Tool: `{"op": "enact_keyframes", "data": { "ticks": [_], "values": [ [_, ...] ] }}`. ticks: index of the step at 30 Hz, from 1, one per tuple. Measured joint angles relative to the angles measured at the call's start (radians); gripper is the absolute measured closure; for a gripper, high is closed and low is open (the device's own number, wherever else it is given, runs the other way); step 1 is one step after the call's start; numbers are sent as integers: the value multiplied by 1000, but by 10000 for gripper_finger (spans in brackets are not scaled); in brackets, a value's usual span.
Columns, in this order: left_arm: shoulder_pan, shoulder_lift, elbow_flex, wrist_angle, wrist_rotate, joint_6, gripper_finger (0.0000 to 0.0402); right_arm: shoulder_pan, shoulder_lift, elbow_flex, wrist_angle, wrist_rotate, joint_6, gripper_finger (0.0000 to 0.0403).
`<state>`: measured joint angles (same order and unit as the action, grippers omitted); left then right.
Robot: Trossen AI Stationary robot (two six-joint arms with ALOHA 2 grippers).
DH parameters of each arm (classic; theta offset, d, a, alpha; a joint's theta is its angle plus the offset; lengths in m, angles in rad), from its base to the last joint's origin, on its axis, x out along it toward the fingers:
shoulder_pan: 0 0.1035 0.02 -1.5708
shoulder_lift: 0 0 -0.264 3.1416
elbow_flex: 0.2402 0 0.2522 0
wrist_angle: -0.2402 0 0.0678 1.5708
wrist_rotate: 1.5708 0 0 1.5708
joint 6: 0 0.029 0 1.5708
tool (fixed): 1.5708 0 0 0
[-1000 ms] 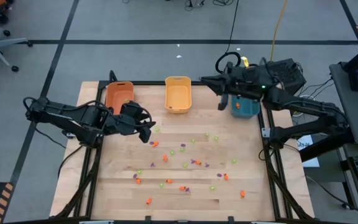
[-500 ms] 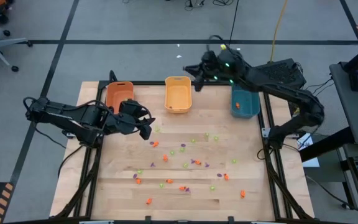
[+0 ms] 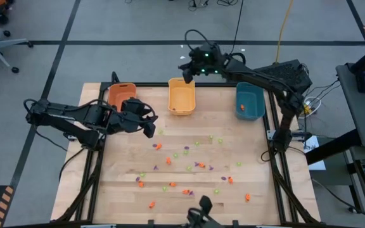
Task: Sort Halloween decoration
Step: Put the purple witch hat toy into the yellow bin
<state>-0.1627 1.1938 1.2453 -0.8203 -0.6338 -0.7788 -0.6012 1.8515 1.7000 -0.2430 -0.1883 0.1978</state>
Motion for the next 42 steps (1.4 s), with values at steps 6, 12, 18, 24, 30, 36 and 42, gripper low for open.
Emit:
{"op": "enact_keyframes", "data": {
  "ticks": [6, 12, 18, 24, 30, 36, 42],
  "values": [
    [0, 0, 0, 0, 0, 0, 198, -21, 98, 0, -47, 1, 0, 403],
    [0, 0, 0, 0, 0, -1, 198, -27, 144, 0, -93, 4, -1, 403],
    [0, 0, 0, 0, 0, -1, 198, -27, 175, 0, -116, 8, -4, 403],
    [0, 0, 0, 1, 0, -2, 198, -27, 211, -1, -152, 5, -1, 403],
    [0, 0, 0, 2, 0, -2, 198, -27, 210, -1, -158, 61, -11, 403],
    [-1, 0, 0, 4, 1, -28, 198, -27, 210, -1, -163, 64, -10, 396],
    [-1, 0, 0, 5, 21, -29, 198, -27, 210, -1, -163, 64, -1, 352]
  ]
}}
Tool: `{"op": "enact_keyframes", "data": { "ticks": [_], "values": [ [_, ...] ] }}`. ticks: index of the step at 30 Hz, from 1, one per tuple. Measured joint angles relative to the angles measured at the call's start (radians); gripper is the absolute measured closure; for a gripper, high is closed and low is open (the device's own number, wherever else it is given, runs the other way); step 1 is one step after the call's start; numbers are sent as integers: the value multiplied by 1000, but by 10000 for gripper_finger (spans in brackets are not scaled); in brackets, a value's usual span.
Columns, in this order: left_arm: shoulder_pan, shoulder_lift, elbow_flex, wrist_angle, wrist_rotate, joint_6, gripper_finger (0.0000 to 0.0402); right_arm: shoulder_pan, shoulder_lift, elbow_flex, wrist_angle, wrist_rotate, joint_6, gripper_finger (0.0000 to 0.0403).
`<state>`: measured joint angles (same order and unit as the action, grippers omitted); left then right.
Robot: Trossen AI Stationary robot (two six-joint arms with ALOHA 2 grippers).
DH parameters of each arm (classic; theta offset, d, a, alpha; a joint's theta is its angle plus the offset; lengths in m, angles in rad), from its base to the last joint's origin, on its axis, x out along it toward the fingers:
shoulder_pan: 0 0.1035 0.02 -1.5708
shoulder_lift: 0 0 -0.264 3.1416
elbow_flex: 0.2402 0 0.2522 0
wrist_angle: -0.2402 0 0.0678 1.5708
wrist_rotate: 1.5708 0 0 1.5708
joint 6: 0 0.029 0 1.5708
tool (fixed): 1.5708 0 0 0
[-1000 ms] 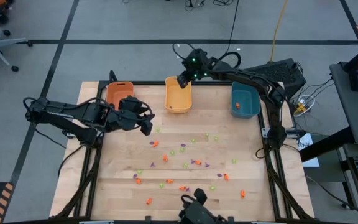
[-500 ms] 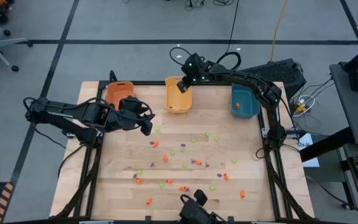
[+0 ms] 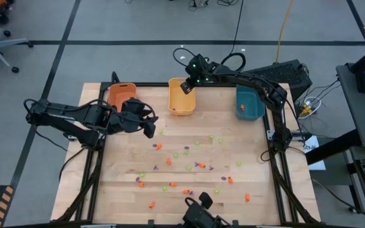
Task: Sort Halloween decoration
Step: Put the purple witch hat toy into the yellow bin, then put the orange skeleton toy into the blue bin
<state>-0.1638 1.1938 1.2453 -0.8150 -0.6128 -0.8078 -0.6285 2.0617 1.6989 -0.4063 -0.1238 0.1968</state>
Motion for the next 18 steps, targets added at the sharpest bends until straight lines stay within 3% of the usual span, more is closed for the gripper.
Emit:
{"op": "enact_keyframes", "data": {
  "ticks": [7, 12, 18],
  "values": [
    [0, 0, 0, 0, 28, -3, 198, 0, -12, 0, -27, -7, 1, 290],
    [0, 0, 0, -2, 58, -25, 198, 0, -107, 0, -102, -16, 5, 265],
    [-7, 0, 0, -5, 63, -25, 198, 18, -298, 0, -247, -166, -6, 264]
  ]
}}
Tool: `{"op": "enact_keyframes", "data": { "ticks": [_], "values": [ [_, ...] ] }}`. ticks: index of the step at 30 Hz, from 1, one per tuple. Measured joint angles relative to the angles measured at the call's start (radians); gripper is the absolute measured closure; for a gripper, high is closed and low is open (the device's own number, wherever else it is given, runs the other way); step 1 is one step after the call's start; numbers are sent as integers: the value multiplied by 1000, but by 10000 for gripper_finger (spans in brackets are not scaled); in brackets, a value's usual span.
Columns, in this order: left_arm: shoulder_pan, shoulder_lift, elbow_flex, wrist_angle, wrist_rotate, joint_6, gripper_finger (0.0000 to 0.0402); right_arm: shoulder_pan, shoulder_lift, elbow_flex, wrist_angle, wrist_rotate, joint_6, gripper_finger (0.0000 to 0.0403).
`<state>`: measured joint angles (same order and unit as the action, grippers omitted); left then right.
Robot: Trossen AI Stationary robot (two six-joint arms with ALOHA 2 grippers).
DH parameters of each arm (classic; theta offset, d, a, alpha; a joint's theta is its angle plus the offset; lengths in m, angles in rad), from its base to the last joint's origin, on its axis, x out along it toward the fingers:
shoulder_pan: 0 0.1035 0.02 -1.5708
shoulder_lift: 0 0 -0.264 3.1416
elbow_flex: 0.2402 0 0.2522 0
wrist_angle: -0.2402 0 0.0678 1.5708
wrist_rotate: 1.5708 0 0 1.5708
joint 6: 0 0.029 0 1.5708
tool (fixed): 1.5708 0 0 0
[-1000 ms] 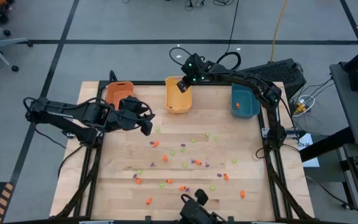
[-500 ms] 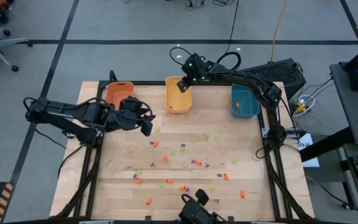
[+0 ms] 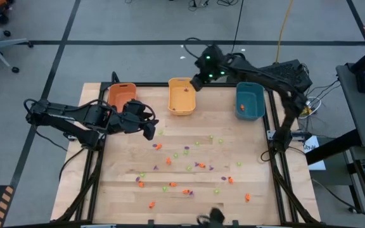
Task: Sort Halloween decoration
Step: Put the orange skeleton toy into the blue bin
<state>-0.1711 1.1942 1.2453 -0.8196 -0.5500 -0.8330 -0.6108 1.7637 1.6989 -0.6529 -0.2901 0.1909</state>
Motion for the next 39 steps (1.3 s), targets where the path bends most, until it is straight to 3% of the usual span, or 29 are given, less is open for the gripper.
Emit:
{"op": "enact_keyframes", "data": {
  "ticks": [3, 12, 17, 22, 29, 39],
  "values": [
    [0, 0, 0, -6, 0, 0, 198, 22, -99, 0, -107, -54, -29, 265],
    [7, 42, 1, -119, 0, 0, 198, 127, -314, 0, -422, -49, -46, 265],
    [9, 93, 0, -152, 35, 0, 198, 222, -370, 0, -581, 56, 8, 265],
    [6, 154, 0, -108, 135, -1, 198, 325, -395, 0, -712, 168, 87, 265],
    [-12, 223, 0, -5, 255, -81, 198, 445, -396, -5, -720, 292, 110, 266],
    [-66, 240, 0, 8, 287, -183, 198, 559, -399, -152, -615, 288, 50, 266]
  ]
}}
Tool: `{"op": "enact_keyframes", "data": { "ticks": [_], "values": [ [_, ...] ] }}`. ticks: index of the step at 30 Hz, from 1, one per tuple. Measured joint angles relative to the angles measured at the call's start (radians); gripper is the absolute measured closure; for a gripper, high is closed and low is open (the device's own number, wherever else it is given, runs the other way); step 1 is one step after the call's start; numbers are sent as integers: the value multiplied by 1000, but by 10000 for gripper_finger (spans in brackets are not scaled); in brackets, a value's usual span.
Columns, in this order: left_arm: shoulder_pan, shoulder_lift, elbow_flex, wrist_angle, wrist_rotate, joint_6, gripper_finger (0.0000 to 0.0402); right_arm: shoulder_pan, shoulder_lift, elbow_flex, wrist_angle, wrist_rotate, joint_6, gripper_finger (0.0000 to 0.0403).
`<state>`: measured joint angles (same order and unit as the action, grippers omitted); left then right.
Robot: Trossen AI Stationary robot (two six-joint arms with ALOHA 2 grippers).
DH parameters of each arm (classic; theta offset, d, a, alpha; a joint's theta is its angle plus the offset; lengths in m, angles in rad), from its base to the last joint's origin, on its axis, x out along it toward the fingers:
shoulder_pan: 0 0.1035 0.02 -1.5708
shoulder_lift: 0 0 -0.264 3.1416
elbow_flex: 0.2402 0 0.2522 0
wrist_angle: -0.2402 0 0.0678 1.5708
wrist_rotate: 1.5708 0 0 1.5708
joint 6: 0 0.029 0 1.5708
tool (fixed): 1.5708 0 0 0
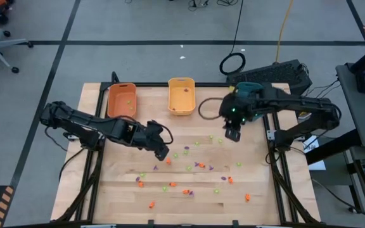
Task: Sort Halloween decoration
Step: Put the orange skeleton toy into the blue bin
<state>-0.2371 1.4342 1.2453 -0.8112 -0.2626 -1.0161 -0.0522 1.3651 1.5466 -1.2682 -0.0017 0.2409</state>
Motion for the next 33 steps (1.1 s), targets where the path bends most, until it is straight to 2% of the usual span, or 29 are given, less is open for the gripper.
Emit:
{"op": "enact_keyframes", "data": {
  "ticks": [5, 8, 13, 18, 23, 27, 33],
  "values": [
    [-17, 0, 0, -7, 1, 0, 198, 74, -34, -115, 55, -29, 48, 266],
    [-28, 0, 0, -8, 43, -13, 198, 131, -68, -200, 135, -29, 108, 266],
    [-58, 0, 0, -9, 185, -223, 198, 231, -129, -353, 312, -29, 213, 266],
    [-122, 6, 0, -11, 164, -362, 198, 317, -159, -489, 405, -44, 340, 266],
    [-156, 39, 0, -87, 115, -363, 198, 386, -163, -577, 448, -52, 467, 266],
    [-160, 61, -1, -122, 186, -331, 198, 412, -163, -606, 498, -50, 560, 266],
    [-187, 62, -1, -107, 193, -260, 198, 421, -163, -606, 490, -27, 668, 266]
  ]
}}
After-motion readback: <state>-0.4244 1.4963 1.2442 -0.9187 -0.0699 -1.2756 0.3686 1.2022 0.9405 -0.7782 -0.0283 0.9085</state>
